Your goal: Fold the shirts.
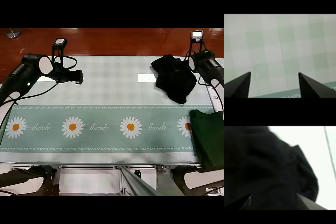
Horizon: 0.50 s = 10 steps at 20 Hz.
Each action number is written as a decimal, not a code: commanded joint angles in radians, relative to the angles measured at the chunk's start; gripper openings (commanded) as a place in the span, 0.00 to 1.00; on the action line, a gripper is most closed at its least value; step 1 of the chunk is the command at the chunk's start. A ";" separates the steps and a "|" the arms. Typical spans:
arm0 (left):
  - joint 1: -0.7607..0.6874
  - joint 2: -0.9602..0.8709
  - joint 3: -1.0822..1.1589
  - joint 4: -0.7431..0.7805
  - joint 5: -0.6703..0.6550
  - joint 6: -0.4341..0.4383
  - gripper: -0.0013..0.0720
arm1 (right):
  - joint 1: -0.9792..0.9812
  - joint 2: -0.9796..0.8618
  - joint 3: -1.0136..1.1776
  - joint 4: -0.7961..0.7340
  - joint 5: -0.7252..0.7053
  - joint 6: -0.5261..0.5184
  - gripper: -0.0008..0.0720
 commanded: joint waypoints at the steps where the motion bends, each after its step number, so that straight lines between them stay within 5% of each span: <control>1: 0.020 -0.004 0.000 0.021 0.038 0.000 0.98 | -0.111 -0.159 0.122 0.168 0.060 -0.048 0.87; 5: 0.021 -0.005 0.000 0.019 0.026 -0.001 0.98 | -0.175 -0.308 0.257 0.516 0.329 -0.272 0.85; 6: 0.022 -0.004 0.000 0.020 0.005 0.000 0.98 | -0.183 -0.323 0.284 0.571 0.400 -0.324 0.73; 8: 0.025 0.008 0.000 0.020 -0.060 0.000 0.98 | -0.190 -0.315 0.340 0.642 0.496 -0.410 0.06; 10: 0.025 0.053 0.000 0.021 -0.149 0.017 0.98 | -0.190 -0.267 0.421 0.671 0.555 -0.464 0.05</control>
